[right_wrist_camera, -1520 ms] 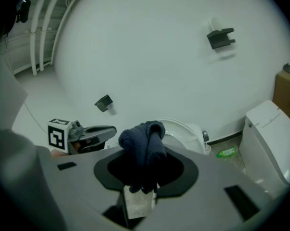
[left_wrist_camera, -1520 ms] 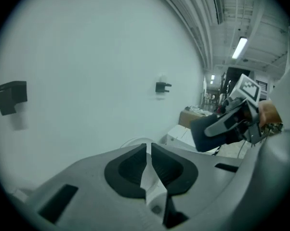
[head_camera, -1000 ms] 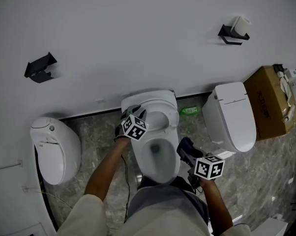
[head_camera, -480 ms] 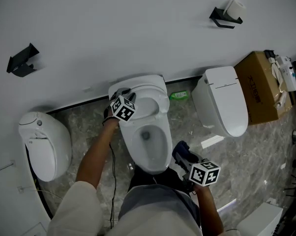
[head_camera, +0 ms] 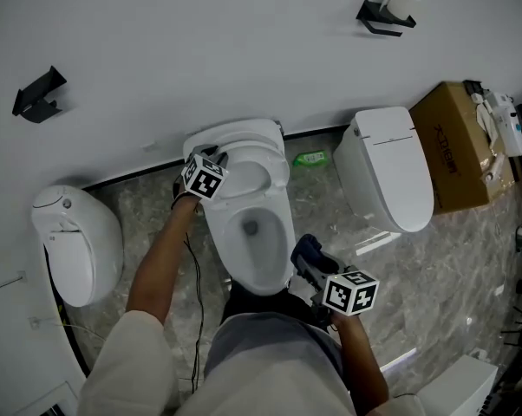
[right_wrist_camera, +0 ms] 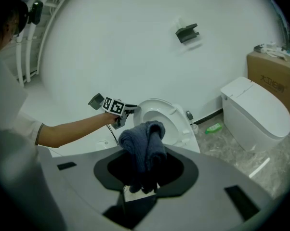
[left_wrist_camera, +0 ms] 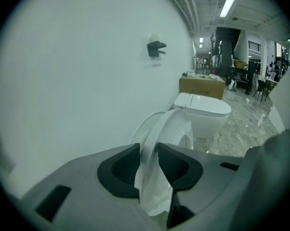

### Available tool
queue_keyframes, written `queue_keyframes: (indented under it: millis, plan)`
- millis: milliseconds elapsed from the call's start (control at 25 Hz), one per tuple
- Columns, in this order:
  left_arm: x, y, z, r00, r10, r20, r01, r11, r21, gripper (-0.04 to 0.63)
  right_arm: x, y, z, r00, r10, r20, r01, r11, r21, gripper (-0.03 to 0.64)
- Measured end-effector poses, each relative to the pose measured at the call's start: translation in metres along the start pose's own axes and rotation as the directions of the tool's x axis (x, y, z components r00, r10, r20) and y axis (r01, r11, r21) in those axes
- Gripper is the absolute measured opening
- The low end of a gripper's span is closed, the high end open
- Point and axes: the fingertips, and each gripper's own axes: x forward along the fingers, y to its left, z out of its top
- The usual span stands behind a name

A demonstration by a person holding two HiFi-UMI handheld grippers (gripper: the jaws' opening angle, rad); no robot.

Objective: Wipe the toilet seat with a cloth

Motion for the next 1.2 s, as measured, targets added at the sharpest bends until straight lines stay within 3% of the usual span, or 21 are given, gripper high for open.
queue_keyframes:
  millis: [480,840,960,1200]
  plan:
    - [-0.033,-0.047,-0.008,0.999,0.05,-0.02,-0.048,0.996,0.078,0.11,-0.012,-0.016,-0.017,0.995,0.074,-0.063,-0.078,0.995,-0.062,0.106]
    - [-0.062,-0.093,-0.023,0.999,0.026,-0.024,-0.024,0.998,0.061,0.11,-0.02,-0.023,-0.039,0.985,0.123,-0.117,-0.135,0.986,-0.102,0.106]
    - [-0.072,-0.11,-0.031,1.0,0.016,-0.025,-0.015,0.999,0.046,0.112,-0.023,-0.032,-0.042,0.983,0.141,-0.115,-0.149,0.986,-0.071,0.106]
    - [-0.091,-0.151,-0.05,0.999,-0.01,-0.035,0.013,0.996,0.092,0.118,-0.033,-0.047,-0.051,0.979,0.16,-0.124,-0.167,0.985,-0.047,0.106]
